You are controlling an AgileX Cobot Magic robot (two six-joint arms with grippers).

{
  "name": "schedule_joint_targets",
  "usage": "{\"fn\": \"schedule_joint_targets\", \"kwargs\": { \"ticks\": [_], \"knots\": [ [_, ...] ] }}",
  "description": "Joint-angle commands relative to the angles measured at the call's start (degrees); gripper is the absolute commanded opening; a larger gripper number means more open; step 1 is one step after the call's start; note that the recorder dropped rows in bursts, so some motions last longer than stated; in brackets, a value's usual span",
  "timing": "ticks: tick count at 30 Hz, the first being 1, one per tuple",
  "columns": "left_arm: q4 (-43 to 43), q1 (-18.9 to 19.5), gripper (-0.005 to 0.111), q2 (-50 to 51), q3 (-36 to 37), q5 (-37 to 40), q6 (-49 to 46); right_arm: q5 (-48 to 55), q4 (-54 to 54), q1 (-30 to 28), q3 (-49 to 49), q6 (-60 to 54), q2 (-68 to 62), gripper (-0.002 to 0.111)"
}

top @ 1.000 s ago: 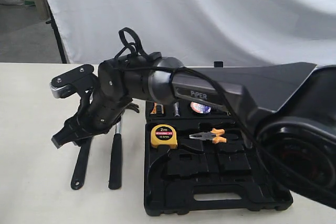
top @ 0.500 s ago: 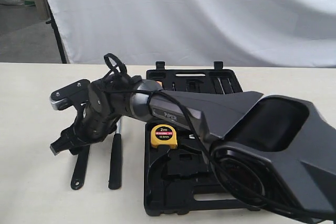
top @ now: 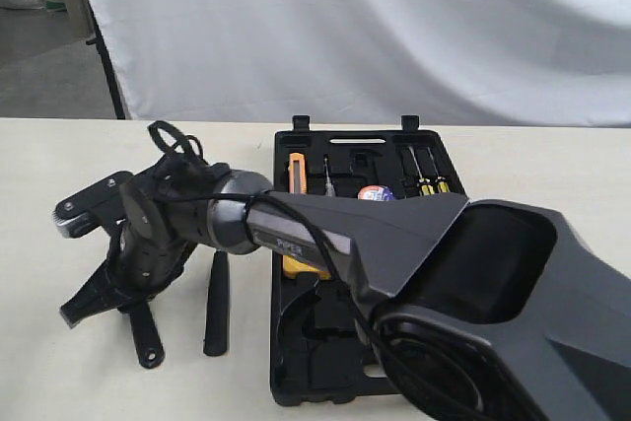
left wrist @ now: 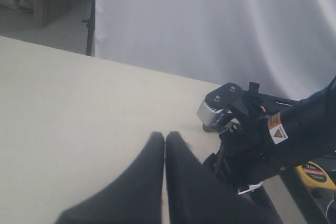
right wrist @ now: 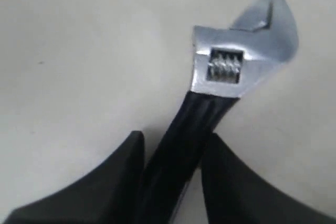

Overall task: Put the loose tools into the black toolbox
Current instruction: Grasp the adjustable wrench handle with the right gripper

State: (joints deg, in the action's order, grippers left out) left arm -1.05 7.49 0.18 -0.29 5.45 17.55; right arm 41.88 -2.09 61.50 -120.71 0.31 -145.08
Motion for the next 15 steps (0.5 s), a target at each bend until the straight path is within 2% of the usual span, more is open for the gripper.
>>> {"fn": "schedule_joint_targets", "kwargs": {
  "ticks": [1, 4, 15],
  "knots": [
    [-0.3, 1.5, 0.001, -0.2, -0.2, -0.4, 0.3, 6.8, -0.5, 2.6, 0.5, -0.3, -1.1, 0.009],
    [-0.3, 1.5, 0.001, -0.2, -0.2, -0.4, 0.3, 8.9, -2.0, 4.2, 0.5, -0.3, -1.1, 0.000],
    [-0.3, 1.5, 0.001, -0.2, -0.2, -0.4, 0.3, 24.1, -4.2, 7.5, 0.5, -6.7, -0.5, -0.001]
  ]
}}
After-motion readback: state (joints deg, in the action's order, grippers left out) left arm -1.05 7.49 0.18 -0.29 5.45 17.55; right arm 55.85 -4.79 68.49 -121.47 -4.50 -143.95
